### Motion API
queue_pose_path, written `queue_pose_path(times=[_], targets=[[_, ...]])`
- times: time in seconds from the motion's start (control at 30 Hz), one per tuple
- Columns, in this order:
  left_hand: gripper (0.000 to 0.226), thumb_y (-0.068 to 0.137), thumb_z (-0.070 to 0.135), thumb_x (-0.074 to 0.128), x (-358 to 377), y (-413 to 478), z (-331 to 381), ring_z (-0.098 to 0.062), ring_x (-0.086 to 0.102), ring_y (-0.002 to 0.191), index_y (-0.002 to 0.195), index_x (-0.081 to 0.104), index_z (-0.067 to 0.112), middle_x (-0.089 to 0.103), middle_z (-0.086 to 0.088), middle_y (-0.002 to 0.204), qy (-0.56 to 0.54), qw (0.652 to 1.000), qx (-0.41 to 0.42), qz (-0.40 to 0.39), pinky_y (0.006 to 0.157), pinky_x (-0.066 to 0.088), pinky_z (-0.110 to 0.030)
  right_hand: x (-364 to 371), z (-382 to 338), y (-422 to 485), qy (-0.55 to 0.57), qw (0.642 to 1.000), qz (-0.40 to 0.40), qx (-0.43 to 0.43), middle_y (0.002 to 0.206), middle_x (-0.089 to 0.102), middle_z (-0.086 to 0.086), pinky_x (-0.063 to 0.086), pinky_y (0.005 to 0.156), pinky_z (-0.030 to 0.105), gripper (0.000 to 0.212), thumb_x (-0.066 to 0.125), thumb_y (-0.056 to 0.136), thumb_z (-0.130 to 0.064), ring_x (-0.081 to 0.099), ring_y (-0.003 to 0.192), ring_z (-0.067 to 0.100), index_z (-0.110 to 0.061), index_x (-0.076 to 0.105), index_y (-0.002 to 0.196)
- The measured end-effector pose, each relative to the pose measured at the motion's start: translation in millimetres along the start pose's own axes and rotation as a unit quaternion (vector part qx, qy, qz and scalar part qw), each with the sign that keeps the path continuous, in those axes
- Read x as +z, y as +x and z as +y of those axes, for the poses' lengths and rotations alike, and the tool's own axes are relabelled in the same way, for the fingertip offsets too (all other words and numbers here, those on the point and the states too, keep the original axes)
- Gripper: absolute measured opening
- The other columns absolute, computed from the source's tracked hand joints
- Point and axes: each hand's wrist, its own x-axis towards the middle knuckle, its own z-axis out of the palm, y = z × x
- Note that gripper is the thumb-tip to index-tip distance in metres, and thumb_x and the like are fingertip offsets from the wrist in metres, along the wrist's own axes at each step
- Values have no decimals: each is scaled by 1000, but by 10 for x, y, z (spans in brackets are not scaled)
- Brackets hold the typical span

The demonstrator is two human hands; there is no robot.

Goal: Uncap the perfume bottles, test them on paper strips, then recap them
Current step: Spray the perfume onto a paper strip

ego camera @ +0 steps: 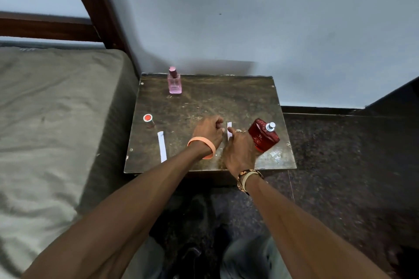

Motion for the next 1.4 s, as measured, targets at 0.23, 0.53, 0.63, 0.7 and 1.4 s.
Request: queue_pose_path(times=[0.23,0.53,0.63,0.7,1.4], targets=[[20,89,18,57,159,214,28,-30,65,90,104,69,14,71,-11,95,100,994,46,-21,77,51,-35,53,140,-46,-42,999,2,-29,108,64,8,42,87,32,25,55,93,-9,55,103,25,-12,67,115],[10,86,20,64,219,262,24,-20,65,79,90,71,25,69,2,86,110,993,29,-1,68,51,-31,67,207,-15,-8,1000,-2,-17,114,64,4,36,94,27,38,57,92,-10,53,110,21,-20,63,128],[9,83,17,68,202,266,26,-13,62,73,78,68,25,63,8,76,60,998,7,5,66,48,-26,85,179,-9,53,998,-6,24,110,66,3,43,98,33,38,58,92,-13,56,109,21,-23,62,129],[8,83,16,70,160,259,6,-9,60,70,78,68,21,63,8,75,19,1000,12,-17,63,45,-21,112,154,-20,113,992,10,54,101,67,0,49,91,39,35,63,90,-16,60,101,19,-24,63,124],[10,88,2,63,-375,-127,421,-19,68,66,82,59,9,69,-15,80,-370,916,-156,-14,58,58,-31,-602,-105,-396,256,955,146,47,84,55,-11,53,72,28,33,77,81,-30,56,79,7,-24,62,111]])
